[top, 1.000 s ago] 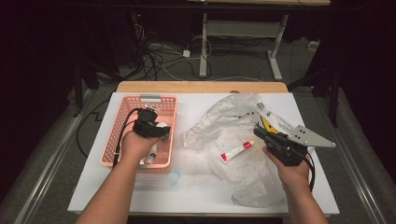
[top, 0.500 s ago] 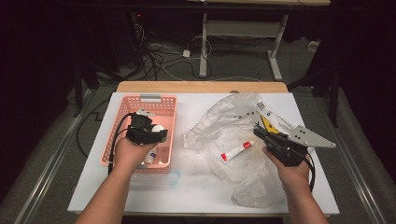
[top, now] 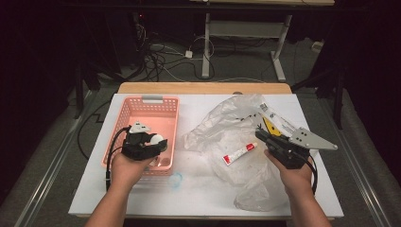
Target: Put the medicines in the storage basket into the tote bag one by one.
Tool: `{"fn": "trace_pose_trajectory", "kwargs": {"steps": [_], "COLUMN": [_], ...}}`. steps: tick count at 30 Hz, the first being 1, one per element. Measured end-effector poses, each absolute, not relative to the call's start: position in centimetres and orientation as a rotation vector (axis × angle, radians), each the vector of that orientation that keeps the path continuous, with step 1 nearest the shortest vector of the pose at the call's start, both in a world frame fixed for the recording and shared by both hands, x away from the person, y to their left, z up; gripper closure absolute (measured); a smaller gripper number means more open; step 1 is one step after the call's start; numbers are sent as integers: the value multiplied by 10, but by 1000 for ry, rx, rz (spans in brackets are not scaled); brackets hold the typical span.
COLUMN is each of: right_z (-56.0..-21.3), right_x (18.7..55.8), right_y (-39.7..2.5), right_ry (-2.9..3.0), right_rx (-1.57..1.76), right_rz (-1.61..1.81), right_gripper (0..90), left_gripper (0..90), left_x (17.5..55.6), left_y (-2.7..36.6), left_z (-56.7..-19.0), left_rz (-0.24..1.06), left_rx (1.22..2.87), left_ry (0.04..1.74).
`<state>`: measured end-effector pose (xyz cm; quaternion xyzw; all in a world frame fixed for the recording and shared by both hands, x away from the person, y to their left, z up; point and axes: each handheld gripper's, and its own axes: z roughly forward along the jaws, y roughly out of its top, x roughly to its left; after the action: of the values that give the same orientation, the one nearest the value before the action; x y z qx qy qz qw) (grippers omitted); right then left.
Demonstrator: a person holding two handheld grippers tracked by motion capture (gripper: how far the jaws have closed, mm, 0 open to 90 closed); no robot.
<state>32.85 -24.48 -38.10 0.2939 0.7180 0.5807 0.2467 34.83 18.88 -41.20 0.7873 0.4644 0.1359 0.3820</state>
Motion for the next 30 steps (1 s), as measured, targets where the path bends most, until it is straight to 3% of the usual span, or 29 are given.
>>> {"fn": "trace_pose_trajectory", "kwargs": {"steps": [19,30], "right_z": [-383,-384], "right_x": [328,328], "right_y": [-244,-244], "right_ry": [1965,1970], "right_rx": [815,806], "right_rz": [1572,1573], "right_gripper": [900,900], "left_gripper": [487,487], "left_x": [322,311], "left_y": [211,206], "left_z": [-424,-409], "left_rz": [400,401], "left_rx": [1916,1849], "left_ry": [1168,1097]}}
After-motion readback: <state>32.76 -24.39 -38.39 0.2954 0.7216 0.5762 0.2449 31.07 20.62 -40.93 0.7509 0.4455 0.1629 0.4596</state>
